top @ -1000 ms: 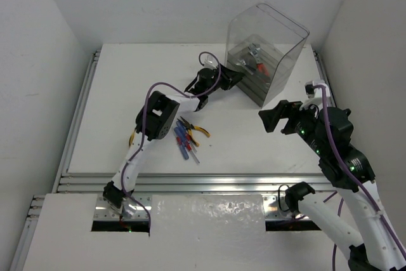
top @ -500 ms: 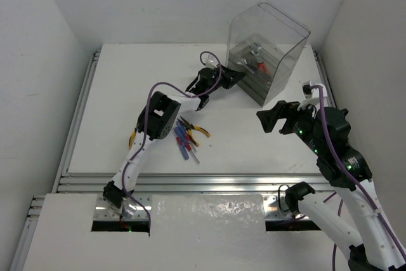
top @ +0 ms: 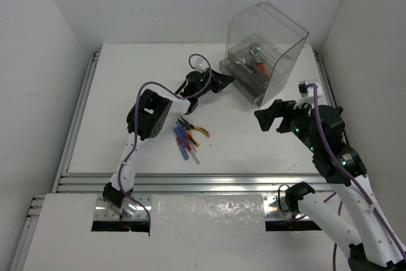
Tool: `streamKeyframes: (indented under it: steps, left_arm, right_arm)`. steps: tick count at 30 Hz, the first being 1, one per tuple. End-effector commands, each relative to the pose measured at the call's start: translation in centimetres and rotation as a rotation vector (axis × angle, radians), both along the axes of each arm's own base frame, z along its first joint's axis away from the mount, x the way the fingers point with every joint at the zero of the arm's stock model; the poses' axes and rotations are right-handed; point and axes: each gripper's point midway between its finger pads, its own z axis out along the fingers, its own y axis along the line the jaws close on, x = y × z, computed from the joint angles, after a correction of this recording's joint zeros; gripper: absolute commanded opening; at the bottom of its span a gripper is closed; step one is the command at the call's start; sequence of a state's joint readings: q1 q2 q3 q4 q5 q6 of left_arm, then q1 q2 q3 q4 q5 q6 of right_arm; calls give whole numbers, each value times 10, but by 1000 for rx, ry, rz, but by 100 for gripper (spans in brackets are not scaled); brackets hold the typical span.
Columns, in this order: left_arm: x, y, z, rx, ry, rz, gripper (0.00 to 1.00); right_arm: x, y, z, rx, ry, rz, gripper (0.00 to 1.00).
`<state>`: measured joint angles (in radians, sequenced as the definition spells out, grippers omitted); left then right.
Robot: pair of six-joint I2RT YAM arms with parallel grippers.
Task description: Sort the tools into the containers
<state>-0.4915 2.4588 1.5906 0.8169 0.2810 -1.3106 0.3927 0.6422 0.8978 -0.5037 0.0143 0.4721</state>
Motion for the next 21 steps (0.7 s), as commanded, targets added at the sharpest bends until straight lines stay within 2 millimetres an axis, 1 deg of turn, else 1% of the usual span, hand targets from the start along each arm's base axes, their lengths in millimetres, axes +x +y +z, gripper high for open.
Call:
streamKeyframes:
  steps: [1, 2, 3, 4, 8, 10, 11, 12, 13, 14, 15, 16, 17, 18, 19, 20, 21]
  left_arm:
    - [14, 45, 57, -32, -153, 98, 0]
    - [11, 48, 57, -33, -154, 100, 0]
    - [11, 54, 62, -34, -164, 108, 0]
    - [8, 57, 56, -25, -150, 109, 0]
    - [4, 61, 58, -22, -157, 87, 0]
    - [3, 65, 55, -9, -150, 95, 0]
    - [3, 69, 61, -3, -159, 100, 11]
    - [1, 70, 60, 7, -156, 99, 26]
    - [0, 71, 57, 26, -136, 98, 43]
    - [-1, 74, 67, 43, -156, 103, 71]
    - [-2, 77, 60, 76, -124, 109, 84]
    - [-3, 79, 62, 97, -122, 112, 95]
    - [-5, 82, 78, 109, -145, 118, 98]
    - [-8, 88, 73, 156, -135, 127, 99]
    - [-12, 94, 95, 162, -161, 139, 100]
    - [-15, 103, 93, 207, -157, 154, 100]
    - [-17, 116, 84, 263, -98, 189, 100]
  right_arm:
    - [4, 8, 9, 34, -28, 25, 99]
    - [4, 8, 9, 34, -28, 28, 99]
    - [6, 9, 7, 32, -21, 28, 99]
    - [6, 9, 6, 32, -18, 33, 99]
    - [7, 17, 1, 34, 4, 66, 99]
    - [10, 19, -6, 26, 27, 72, 99]
    - [11, 21, -9, 22, 40, 83, 99]
    - [12, 24, -13, 15, 55, 94, 99]
    - [15, 26, -20, 1, 83, 103, 99]
    - [16, 28, -26, -8, 107, 114, 99]
    - [19, 32, -34, -19, 140, 125, 99]
    - [21, 33, -38, -27, 157, 132, 99]
    - [22, 35, -43, -30, 174, 139, 99]
    - [24, 41, -50, -30, 196, 163, 99]
    - [25, 43, -54, -32, 209, 177, 99]
    - [23, 50, -57, -25, 221, 214, 99]
    - [24, 53, -61, -33, 233, 237, 99]
